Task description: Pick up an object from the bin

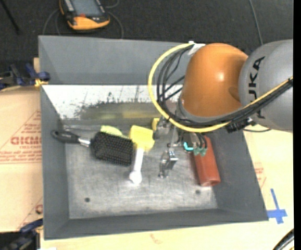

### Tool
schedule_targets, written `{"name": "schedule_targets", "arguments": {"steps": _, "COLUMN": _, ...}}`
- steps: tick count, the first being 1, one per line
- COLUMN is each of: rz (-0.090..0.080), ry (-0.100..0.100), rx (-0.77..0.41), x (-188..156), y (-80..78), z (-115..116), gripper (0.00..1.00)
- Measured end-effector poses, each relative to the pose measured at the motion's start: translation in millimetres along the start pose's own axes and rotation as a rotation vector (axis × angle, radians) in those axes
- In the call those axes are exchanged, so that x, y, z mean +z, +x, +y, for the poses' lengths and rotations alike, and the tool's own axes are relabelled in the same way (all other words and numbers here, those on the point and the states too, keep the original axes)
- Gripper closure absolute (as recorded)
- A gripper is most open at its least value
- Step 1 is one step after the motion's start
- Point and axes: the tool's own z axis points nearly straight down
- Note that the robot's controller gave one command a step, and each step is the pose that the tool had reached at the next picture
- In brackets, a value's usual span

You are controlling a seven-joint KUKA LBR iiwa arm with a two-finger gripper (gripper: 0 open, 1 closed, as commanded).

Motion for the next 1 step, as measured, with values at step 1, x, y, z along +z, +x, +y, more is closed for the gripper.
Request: {"name": "schedule_targets", "arguments": {"steps": 1, "rz": -0.007, "ry": -0.001, "rx": 0.001, "x": -3.6, "y": -1.3, "z": -0.1, "gripper": 0.00}}
